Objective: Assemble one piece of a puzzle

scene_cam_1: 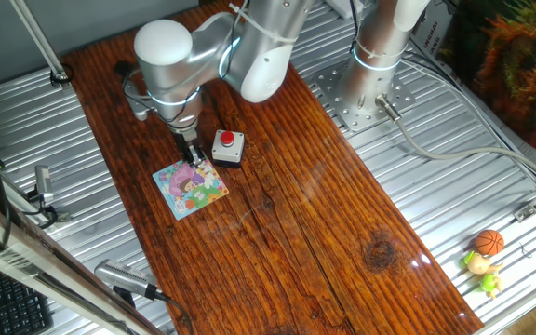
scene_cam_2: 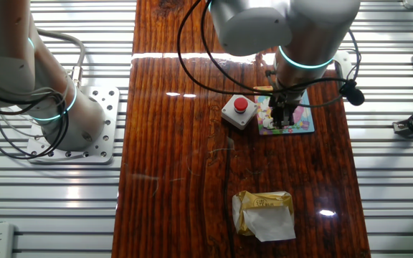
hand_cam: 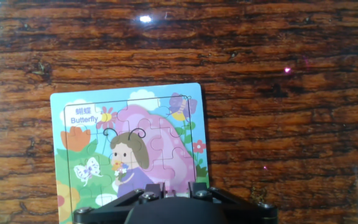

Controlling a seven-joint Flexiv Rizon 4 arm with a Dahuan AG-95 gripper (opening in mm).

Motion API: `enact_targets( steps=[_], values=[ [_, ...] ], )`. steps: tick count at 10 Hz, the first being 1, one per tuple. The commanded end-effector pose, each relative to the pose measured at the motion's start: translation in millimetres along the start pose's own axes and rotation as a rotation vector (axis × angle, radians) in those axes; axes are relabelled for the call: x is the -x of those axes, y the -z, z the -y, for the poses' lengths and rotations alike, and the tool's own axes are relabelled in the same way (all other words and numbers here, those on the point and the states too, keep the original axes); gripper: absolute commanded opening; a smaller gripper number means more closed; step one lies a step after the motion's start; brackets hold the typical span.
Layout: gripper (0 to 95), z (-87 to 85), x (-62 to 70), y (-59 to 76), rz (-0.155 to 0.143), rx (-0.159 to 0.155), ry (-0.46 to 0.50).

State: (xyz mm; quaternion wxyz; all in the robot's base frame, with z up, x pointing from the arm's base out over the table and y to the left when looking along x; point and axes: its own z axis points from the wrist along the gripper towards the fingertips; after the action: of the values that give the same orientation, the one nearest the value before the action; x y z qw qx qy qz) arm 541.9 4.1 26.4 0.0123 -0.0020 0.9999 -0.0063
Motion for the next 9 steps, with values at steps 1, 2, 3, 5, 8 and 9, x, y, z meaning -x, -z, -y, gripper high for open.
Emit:
enact_targets(
  steps=[1,2,3,5,8,9],
  values=[
    [38.0,0.1,0.0,0.4,0.003,-0.002,0.001],
    [38.0,0.1,0.1,-0.4,0.004,0.0,0.0],
    [38.0,-0.1,0.5,-2.5,0.006,0.001,0.0],
    [38.0,-0.5,0.9,-3.7,0.008,0.0,0.0],
    [38.0,-0.5,1.0,-4.3,0.007,0.0,0.002],
    [38.0,-0.4,0.7,-5.2,0.008,-0.001,0.002]
  ],
)
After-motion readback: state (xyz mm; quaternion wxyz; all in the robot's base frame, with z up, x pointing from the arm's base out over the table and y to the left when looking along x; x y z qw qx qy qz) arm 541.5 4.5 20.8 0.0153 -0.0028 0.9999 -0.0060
